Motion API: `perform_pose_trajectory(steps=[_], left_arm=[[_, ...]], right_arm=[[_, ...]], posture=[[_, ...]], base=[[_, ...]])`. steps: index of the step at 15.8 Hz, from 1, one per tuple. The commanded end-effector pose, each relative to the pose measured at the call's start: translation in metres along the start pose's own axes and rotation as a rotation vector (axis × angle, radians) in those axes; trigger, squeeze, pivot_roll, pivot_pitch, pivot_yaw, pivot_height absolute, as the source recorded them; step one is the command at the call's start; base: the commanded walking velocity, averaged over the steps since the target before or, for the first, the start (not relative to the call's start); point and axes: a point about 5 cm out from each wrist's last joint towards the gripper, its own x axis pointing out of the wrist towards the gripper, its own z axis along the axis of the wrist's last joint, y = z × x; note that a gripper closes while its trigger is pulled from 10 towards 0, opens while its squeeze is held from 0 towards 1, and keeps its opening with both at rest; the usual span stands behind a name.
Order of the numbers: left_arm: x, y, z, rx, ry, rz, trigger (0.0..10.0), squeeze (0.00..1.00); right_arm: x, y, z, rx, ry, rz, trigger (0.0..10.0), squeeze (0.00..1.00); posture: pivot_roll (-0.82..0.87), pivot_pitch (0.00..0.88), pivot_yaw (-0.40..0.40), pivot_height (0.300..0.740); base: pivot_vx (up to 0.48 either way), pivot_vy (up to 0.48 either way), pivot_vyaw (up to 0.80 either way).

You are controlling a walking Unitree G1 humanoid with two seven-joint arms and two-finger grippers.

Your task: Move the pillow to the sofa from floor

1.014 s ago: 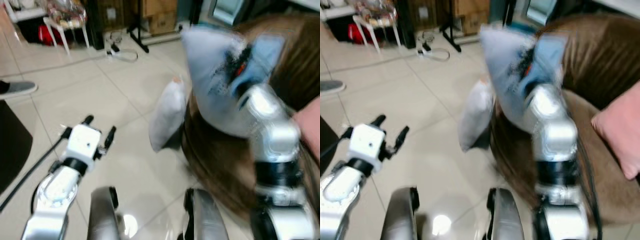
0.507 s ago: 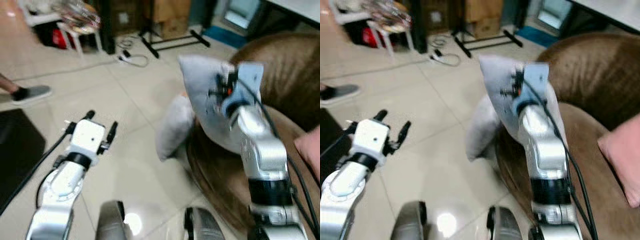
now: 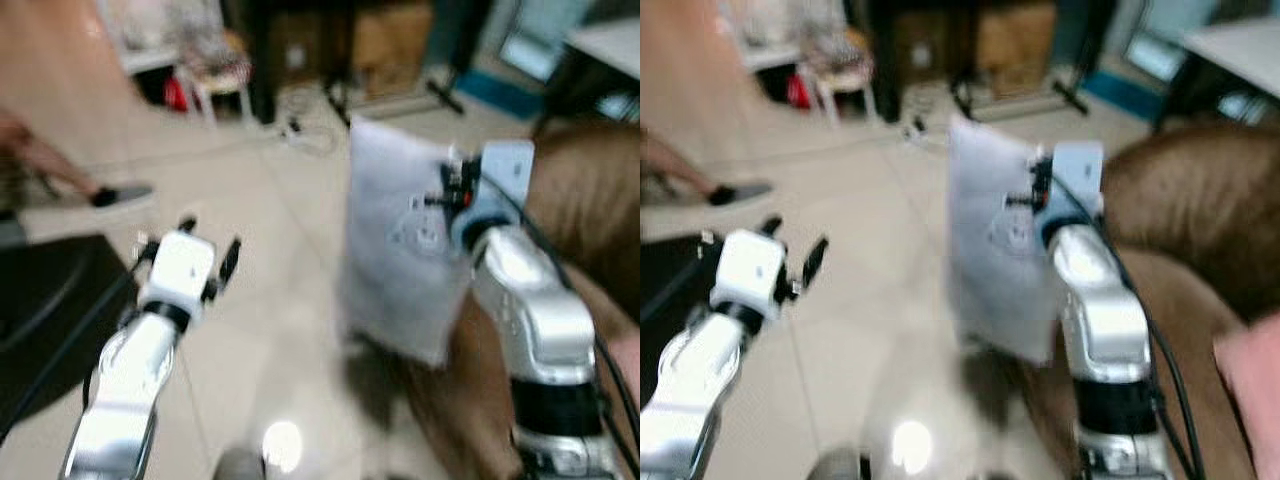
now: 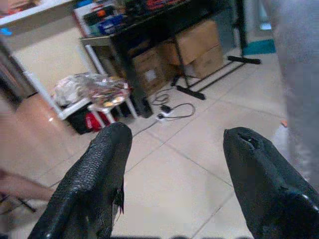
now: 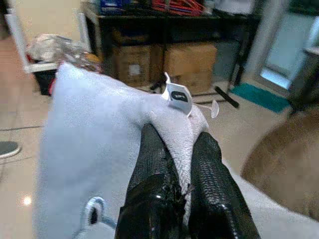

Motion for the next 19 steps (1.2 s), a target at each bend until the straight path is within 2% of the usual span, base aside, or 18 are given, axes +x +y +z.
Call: perform_pose_trajectory(steps=[1, 5, 7, 8, 9, 10, 12, 16, 19], left_arm=[[-0.002, 0.002, 0.000, 0.010, 0.003, 0.018, 10.0, 0.00], [-0.005, 0.006, -0.001, 0.016, 0.009, 0.032, 10.0, 0.00], [-0.005, 0.005, -0.001, -0.001, 0.004, 0.038, 10.0, 0.00], [-0.005, 0.006, -0.001, -0.039, 0.017, 0.077, 10.0, 0.00], [-0.003, 0.005, 0.001, -0.034, 0.005, 0.074, 10.0, 0.00], [-0.001, 0.005, 0.001, -0.023, 0.004, 0.076, 10.0, 0.00], [0.000, 0.006, -0.001, -0.033, 0.021, 0.104, 10.0, 0.00], [-0.002, 0.006, 0.001, -0.055, -0.002, 0.087, 10.0, 0.00], [-0.002, 0.006, 0.001, -0.059, -0.002, 0.085, 10.0, 0.00]], right_arm=[[0.000, 0.000, 0.025, -0.028, -0.096, 0.002, 10.0, 0.00], [0.001, 0.005, 0.032, -0.031, -0.111, 0.021, 10.0, 0.00], [0.001, 0.013, 0.025, 0.081, -0.095, 0.070, 10.0, 0.00], [0.000, 0.017, 0.012, 0.137, -0.039, 0.093, 10.0, 0.00], [-0.001, 0.015, -0.001, 0.199, 0.005, 0.073, 10.0, 0.00], [-0.004, 0.016, -0.011, 0.214, 0.019, 0.069, 10.0, 0.00], [-0.007, 0.018, -0.018, 0.226, 0.029, 0.066, 10.0, 0.00], [-0.009, 0.023, -0.027, 0.254, 0.047, 0.080, 10.0, 0.00], [-0.011, 0.023, -0.031, 0.235, 0.046, 0.076, 10.0, 0.00]], posture=[[-0.06, 0.000, -0.065, 0.740], [-0.06, 0.000, -0.070, 0.740], [-0.06, 0.000, -0.066, 0.740], [-0.06, 0.000, -0.063, 0.740], [-0.06, 0.000, -0.065, 0.740], [-0.06, 0.000, -0.062, 0.740], [-0.06, 0.000, -0.061, 0.740], [-0.05, 0.000, -0.054, 0.740], [-0.05, 0.000, -0.053, 0.740]], base=[[0.000, 0.000, 0.00], [0.000, 0.000, 0.00], [0.000, 0.000, 0.00], [0.000, 0.000, 0.00], [0.000, 0.000, -0.80], [0.000, 0.000, -0.80], [0.000, 0.000, -0.80], [0.000, 0.000, -0.80], [0.174, 0.000, -0.80]])
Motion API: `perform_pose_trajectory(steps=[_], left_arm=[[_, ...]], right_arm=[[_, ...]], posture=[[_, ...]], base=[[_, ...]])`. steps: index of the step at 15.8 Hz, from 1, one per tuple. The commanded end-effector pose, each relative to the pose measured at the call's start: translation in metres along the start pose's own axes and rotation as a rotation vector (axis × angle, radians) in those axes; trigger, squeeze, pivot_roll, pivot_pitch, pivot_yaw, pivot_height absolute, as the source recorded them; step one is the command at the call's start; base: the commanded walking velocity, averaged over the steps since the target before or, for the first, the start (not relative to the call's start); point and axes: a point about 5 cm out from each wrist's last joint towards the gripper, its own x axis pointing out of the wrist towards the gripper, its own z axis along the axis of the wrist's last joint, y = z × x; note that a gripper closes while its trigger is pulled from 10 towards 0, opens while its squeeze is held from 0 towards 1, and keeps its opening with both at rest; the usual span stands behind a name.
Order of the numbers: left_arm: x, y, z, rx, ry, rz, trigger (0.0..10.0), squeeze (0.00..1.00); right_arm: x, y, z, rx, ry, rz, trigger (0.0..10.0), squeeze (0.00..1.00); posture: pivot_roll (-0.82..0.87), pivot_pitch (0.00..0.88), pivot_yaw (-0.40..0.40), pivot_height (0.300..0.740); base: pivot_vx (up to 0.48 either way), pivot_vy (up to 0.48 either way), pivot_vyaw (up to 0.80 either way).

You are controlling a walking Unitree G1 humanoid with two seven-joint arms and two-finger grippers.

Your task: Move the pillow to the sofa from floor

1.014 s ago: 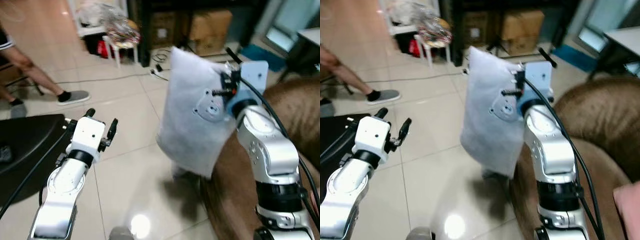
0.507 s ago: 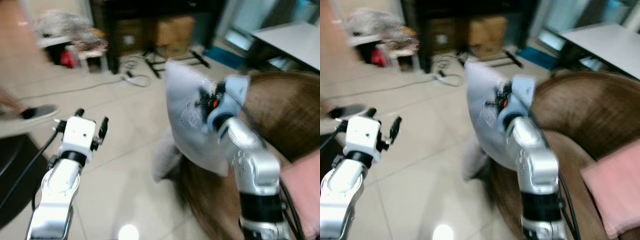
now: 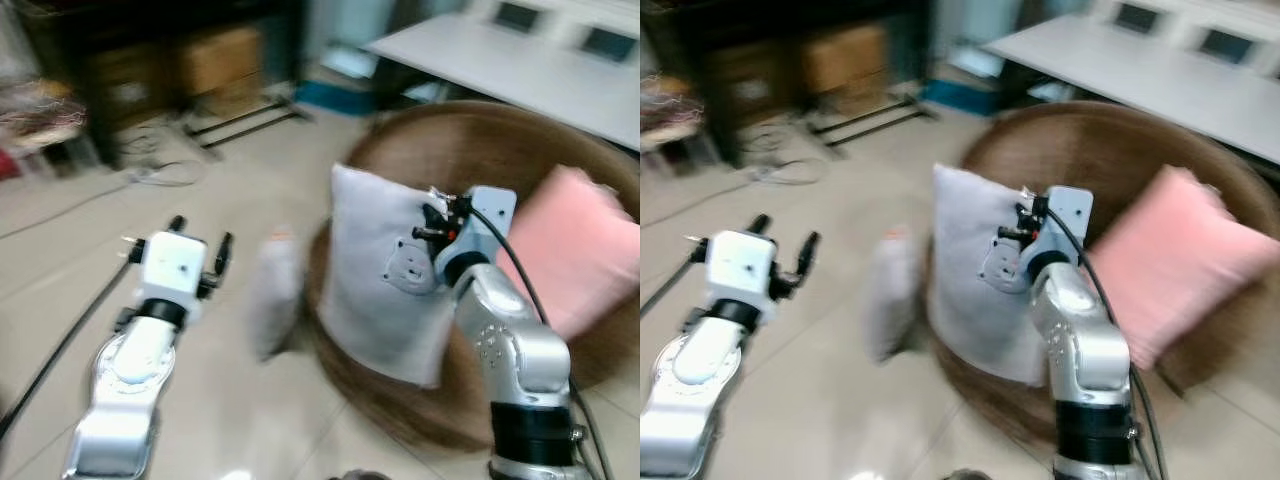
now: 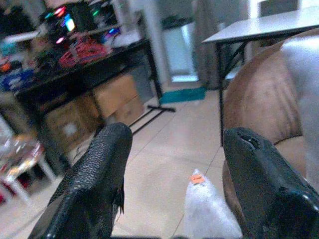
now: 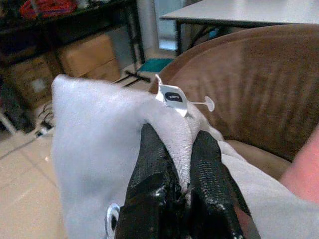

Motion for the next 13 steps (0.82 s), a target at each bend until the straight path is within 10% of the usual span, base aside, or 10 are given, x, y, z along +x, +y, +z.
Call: perform_pose_trajectory(steps=[1, 13], left_arm=[[0.000, -0.004, 0.002, -0.020, -0.008, -0.020, 10.0, 0.00], [-0.005, 0.001, 0.000, -0.001, 0.009, -0.030, 10.0, 0.00]], right_arm=[[-0.002, 0.005, 0.015, -0.020, -0.084, 0.027, 10.0, 0.00], [0.000, 0.026, 0.015, -0.111, -0.111, 0.158, 10.0, 0.00]], posture=[[-0.05, 0.000, -0.052, 0.740], [-0.03, 0.000, -0.051, 0.740]], base=[[0.266, 0.000, -0.80], [0.266, 0.000, -0.12]])
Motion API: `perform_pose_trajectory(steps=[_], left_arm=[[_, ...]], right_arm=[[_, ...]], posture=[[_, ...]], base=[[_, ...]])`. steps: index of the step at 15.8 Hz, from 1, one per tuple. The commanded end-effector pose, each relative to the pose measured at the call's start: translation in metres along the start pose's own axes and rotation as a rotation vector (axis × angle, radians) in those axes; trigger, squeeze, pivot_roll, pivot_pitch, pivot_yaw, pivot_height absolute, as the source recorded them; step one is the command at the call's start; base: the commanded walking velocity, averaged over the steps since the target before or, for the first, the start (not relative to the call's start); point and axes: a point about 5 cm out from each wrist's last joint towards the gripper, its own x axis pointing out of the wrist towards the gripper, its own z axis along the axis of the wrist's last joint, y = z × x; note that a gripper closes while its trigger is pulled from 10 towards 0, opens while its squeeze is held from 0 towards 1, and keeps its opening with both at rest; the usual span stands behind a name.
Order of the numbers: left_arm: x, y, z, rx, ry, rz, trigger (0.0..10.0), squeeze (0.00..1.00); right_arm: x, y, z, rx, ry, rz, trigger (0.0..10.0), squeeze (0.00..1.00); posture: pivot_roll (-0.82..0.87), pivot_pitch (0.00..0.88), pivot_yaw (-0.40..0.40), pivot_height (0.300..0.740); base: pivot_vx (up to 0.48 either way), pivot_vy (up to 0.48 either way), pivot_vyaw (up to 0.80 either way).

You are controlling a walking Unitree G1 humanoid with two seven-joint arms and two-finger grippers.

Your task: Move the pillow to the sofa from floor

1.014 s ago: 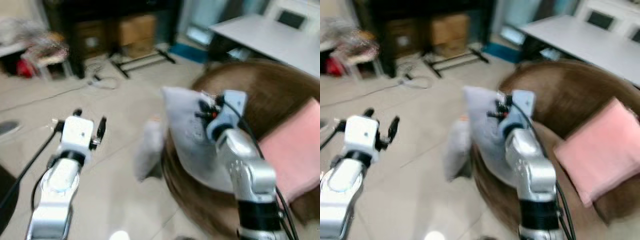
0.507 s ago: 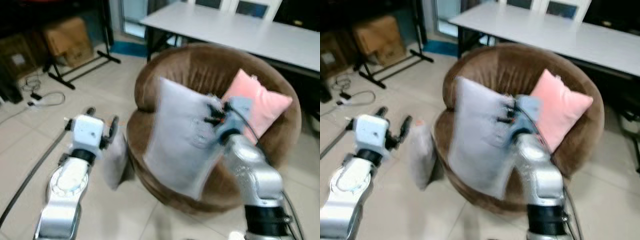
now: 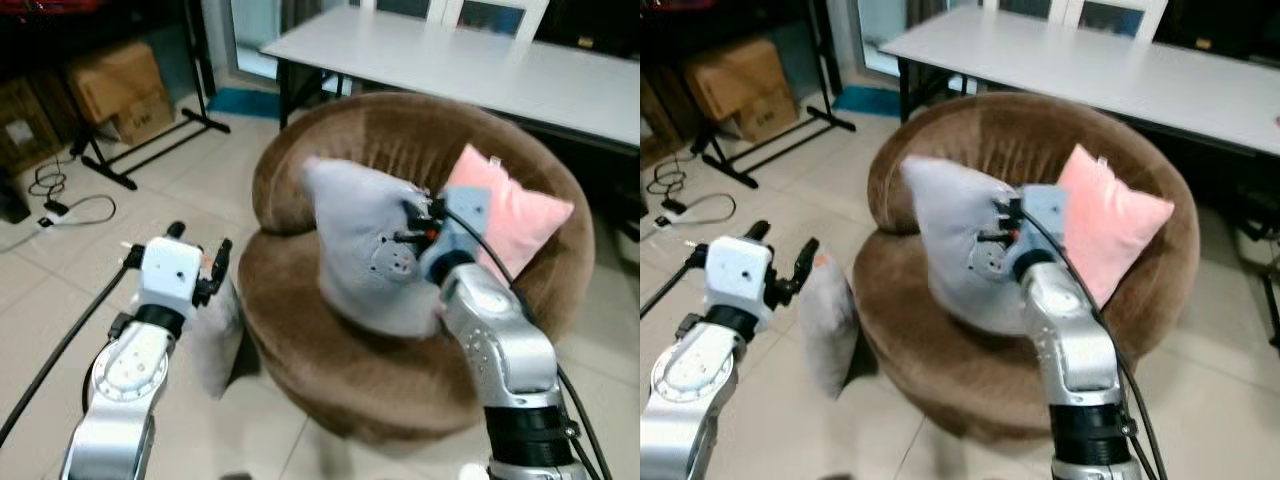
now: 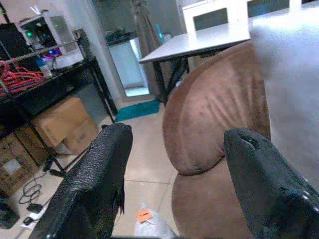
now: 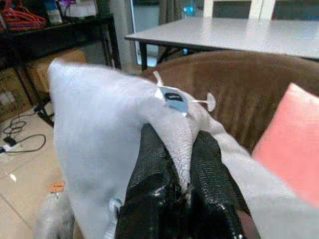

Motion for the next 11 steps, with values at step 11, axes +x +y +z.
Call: perform_pose_trajectory(steps=[11], left_arm=[[0.0006, 0.0033, 0.0015, -0.016, 0.007, 0.003, 10.0, 0.00]], right_arm=[[0.0041, 0.0167, 0.0148, -0.025, -0.049, 0.079, 10.0, 0.00]], posture=[[-0.04, 0.000, -0.047, 0.740]], base=[[0.272, 0.000, -0.22]])
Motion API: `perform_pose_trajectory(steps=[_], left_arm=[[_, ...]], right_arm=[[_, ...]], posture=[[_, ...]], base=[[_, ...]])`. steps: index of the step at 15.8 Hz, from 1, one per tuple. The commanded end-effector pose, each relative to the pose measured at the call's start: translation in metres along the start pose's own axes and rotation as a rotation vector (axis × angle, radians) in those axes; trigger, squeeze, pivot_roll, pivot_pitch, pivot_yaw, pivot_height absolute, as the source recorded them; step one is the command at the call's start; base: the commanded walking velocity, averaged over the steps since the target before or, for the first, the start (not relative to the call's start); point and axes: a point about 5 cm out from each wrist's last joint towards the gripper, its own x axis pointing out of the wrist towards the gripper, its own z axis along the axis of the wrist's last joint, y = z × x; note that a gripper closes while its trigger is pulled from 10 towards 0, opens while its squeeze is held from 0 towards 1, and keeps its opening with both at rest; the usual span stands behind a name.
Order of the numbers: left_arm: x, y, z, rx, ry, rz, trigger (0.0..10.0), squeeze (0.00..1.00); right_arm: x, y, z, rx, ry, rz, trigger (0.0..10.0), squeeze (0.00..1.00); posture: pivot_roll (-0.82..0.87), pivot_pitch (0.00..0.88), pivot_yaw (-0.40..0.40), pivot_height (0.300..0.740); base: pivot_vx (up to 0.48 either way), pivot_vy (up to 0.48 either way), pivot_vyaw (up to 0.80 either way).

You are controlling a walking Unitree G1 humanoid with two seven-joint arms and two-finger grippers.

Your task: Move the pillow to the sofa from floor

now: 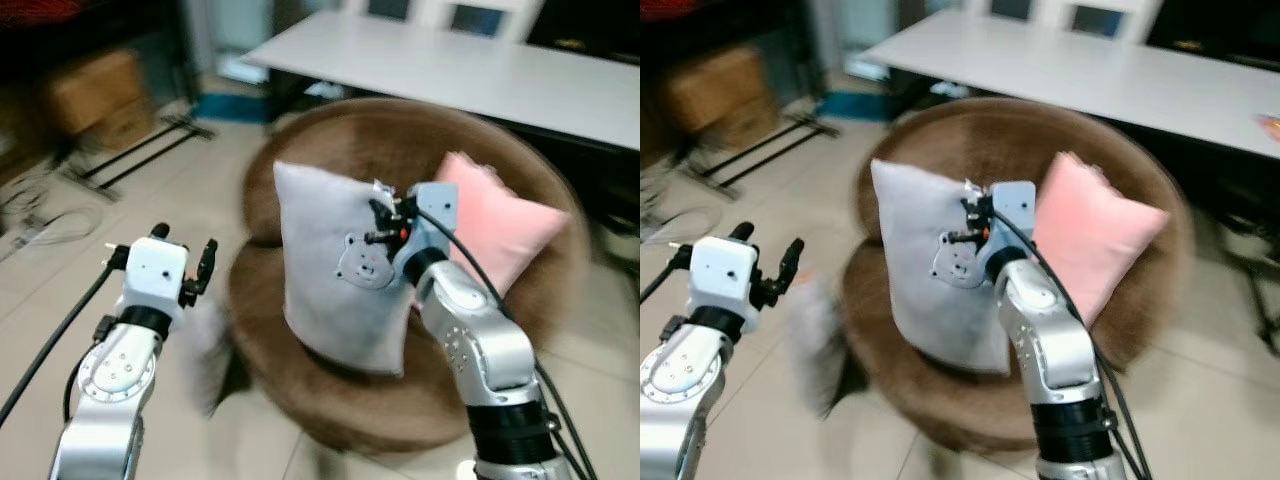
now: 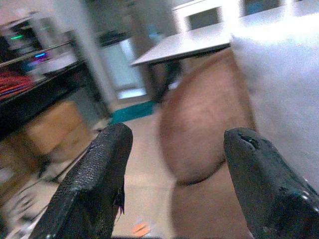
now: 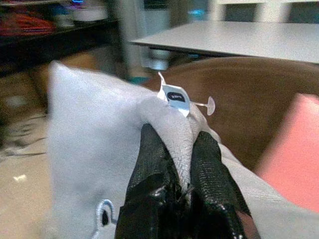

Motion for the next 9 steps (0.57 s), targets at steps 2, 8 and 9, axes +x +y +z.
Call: perform_pose_trajectory(steps=[2, 8, 9], left_arm=[[-0.0001, 0.0014, 0.0024, -0.003, -0.004, -0.003, 10.0, 0.00], [0.0005, 0.0016, 0.0020, 0.002, -0.003, -0.001, 10.0, 0.00], [0.0000, 0.0014, 0.0017, 0.002, -0.003, -0.002, 10.0, 0.00]], right_arm=[[0.0012, 0.0018, 0.0133, -0.010, -0.057, 0.005, 10.0, 0.00], [0.0039, 0.0051, 0.0138, -0.024, -0.058, 0.027, 10.0, 0.00], [0.0038, 0.0053, 0.0138, -0.024, -0.058, 0.028, 10.0, 0.00]], posture=[[-0.04, 0.000, -0.048, 0.740], [-0.04, 0.000, -0.051, 0.740], [-0.04, 0.000, -0.051, 0.740]], base=[[0.315, 0.000, 0.00], [0.312, 0.000, 0.00], [0.315, 0.000, 0.00]])
